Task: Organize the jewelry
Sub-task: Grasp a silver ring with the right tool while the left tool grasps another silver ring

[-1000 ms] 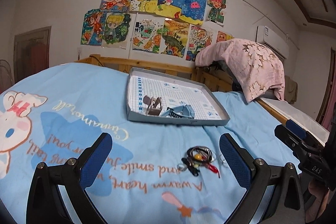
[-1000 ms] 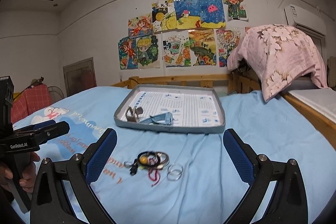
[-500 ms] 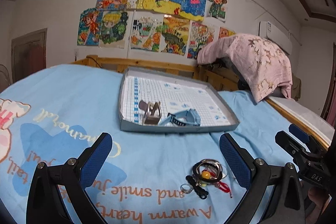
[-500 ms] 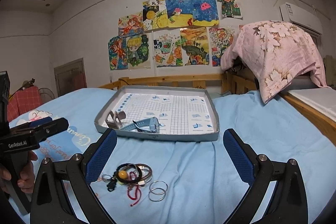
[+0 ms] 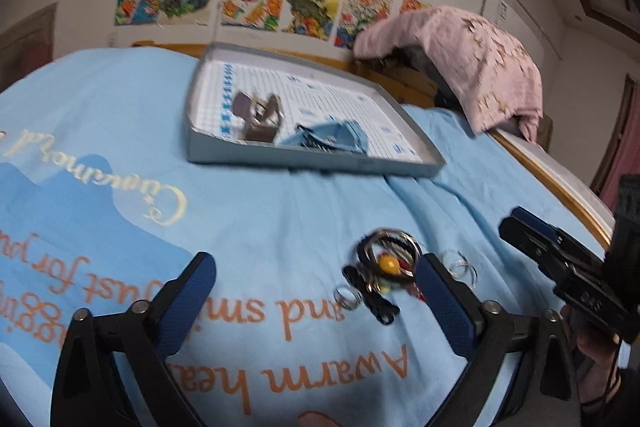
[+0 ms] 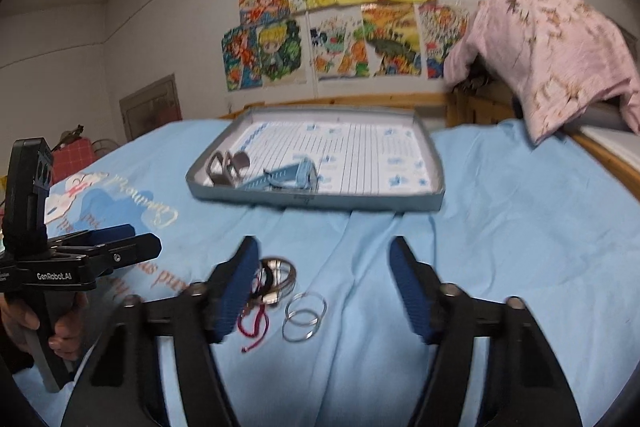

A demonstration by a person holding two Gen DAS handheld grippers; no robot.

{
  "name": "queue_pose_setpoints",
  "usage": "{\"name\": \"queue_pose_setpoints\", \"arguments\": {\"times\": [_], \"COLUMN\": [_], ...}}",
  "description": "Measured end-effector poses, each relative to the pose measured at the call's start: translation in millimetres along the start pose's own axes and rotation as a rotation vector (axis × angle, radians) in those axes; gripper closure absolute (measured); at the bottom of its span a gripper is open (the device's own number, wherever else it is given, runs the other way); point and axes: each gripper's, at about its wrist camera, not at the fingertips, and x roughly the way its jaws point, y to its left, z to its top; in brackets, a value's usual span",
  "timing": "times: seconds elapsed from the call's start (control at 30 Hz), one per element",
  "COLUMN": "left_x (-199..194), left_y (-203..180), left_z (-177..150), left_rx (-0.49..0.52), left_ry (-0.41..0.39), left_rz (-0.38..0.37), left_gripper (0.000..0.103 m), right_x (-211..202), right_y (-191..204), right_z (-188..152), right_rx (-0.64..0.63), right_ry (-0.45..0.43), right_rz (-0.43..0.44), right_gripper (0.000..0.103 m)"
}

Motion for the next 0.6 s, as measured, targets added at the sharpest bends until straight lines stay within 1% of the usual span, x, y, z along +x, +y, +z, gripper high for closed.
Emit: {"name": "queue_pose_setpoints", "arguments": {"times": [0.07,0.1,0.17,0.2,0.23,0.27,0.3,0.37,0.47,0.6], "left_x": [3.9,6.1,9.7,11.5,13.1,14.5,16.0,19.4,24.5,33.9], "left_y": [-2.7,-4.3,-6.9,-8.8,-10.5,-12.1,-13.8,-14.5,-11.0,-7.5], "left_z": [-3.7,-5.6,-7.8,-9.7,-11.3,-12.4,-13.0,-14.0,-14.1,-14.0], "left_rx": [0.018,0.027,0.043,0.053,0.063,0.070,0.076,0.083,0.071,0.056], "left_ry": [0.026,0.041,0.062,0.073,0.082,0.089,0.095,0.110,0.134,0.166], "left_rz": [-0.020,-0.032,-0.051,-0.063,-0.071,-0.076,-0.081,-0.086,-0.095,-0.095], "left_gripper": [0.017,0.019,0.028,0.031,0.035,0.038,0.040,0.047,0.055,0.062], "right_x": [3.8,5.6,8.5,9.5,10.7,11.3,11.8,12.8,14.0,16.6], "right_y": [-3.4,-5.5,-7.6,-8.6,-8.6,-8.0,-7.7,-7.7,-7.6,-4.7], "right_z": [-3.4,-5.2,-8.0,-9.4,-10.1,-11.4,-12.3,-14.0,-15.4,-17.2], "right_rx": [0.015,0.023,0.032,0.035,0.035,0.036,0.036,0.038,0.038,0.027], "right_ry": [0.021,0.033,0.049,0.055,0.060,0.065,0.069,0.076,0.085,0.103], "right_rz": [0.013,0.020,0.029,0.030,0.031,0.031,0.030,0.028,0.028,0.036], "right_gripper": [0.051,0.052,0.053,0.054,0.058,0.060,0.060,0.060,0.060,0.060]}}
